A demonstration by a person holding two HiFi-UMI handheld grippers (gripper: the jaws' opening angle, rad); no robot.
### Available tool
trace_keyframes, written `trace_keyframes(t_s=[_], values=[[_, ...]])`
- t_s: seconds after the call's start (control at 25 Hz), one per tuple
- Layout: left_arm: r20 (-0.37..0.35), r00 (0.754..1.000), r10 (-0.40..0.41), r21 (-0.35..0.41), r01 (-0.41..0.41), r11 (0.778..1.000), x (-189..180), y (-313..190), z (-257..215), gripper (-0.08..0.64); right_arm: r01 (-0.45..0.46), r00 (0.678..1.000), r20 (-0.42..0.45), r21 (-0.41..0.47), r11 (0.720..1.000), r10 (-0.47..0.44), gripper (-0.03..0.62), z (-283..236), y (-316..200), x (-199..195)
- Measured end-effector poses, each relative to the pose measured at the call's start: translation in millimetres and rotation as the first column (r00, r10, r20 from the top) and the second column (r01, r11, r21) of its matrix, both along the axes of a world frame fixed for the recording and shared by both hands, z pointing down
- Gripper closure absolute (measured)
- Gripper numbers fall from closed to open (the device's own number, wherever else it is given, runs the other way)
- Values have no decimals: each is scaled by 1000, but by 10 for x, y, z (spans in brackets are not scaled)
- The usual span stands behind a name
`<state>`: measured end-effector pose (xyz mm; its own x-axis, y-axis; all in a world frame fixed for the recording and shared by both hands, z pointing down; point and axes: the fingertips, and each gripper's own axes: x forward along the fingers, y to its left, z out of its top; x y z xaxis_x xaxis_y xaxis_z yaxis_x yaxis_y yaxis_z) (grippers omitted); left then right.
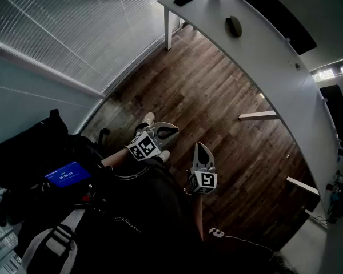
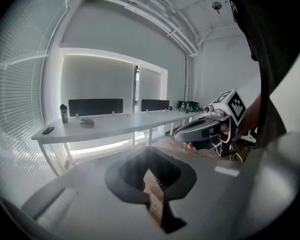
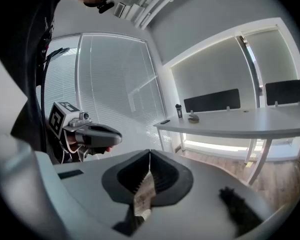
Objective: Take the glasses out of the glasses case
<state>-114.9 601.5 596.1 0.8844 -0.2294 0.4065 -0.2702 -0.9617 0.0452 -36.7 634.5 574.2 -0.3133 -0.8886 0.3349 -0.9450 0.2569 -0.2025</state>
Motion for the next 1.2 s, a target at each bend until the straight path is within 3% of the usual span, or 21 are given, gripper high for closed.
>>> trace_keyframes(t_s=[0.48,1.2], values=[[-25,999,22,0,-22,1000,-149,-662,-128,552,-30,999,-32,-28,999,30,584,-38,-569,-146],[-60,998,36,-55,-39,998,-810,-1647,-89,552,2,998,-64,-75,997,-7,584,-43,-1567,-941]])
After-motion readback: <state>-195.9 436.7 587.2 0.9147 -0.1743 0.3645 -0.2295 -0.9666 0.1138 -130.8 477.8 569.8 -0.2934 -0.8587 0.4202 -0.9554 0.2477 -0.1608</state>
